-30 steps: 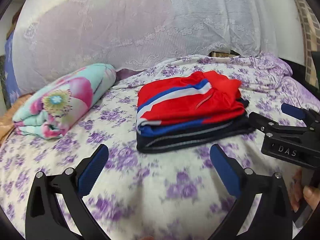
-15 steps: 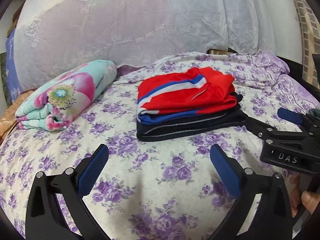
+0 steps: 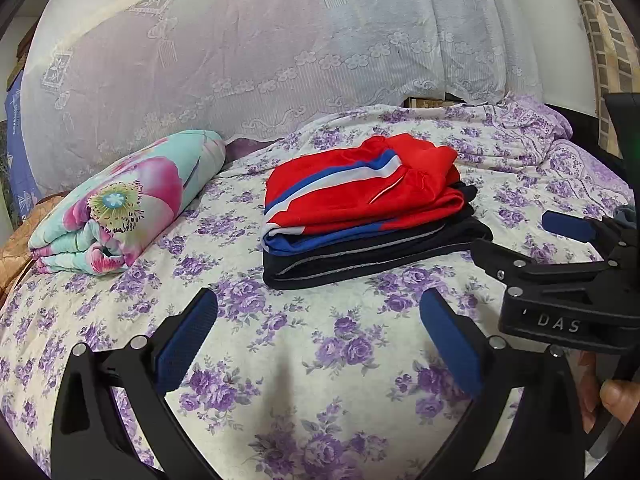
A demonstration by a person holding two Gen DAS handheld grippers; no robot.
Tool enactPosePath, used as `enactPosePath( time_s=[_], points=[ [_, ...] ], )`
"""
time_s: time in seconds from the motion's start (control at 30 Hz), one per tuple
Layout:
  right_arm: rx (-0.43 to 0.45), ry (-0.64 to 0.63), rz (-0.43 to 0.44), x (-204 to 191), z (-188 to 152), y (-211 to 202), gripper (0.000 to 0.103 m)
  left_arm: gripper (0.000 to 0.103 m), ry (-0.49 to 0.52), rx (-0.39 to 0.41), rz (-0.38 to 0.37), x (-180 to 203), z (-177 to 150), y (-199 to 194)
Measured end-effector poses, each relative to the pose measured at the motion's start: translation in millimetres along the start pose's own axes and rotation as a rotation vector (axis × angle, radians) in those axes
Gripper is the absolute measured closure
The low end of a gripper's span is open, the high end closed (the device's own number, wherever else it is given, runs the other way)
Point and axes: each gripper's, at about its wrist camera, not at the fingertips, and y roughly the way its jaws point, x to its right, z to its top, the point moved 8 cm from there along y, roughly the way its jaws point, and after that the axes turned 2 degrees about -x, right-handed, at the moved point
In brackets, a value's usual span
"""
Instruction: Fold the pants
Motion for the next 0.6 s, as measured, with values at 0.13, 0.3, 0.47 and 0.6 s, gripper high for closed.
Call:
enactPosePath(
  time_s=[0.13, 0.3, 0.47, 0.6],
  points=[
    [0.0, 0.0, 0.0, 0.3, 0.4, 0.0, 0.003, 0.004, -0.003, 0.0, 0.0, -1.0, 0.6, 0.1],
    [-0.004, -0.001, 0.0, -0.2, -0.2, 0.9, 0.003, 0.004, -0.001, 0.0, -0.001, -0.7, 0.3, 0.0],
    [-0.009, -0.001, 0.001, -0.1, -1.9, 2.2, 0.003, 0.004, -0.001, 0.001, 0.0, -0.6, 0.3, -0.1],
    [-0.009, -0.001, 0.001, 0.0, -1.9, 2.4, 0.003, 0.004, -0.002, -0.001, 0.0, -1.1, 0.2, 0.2]
  ],
)
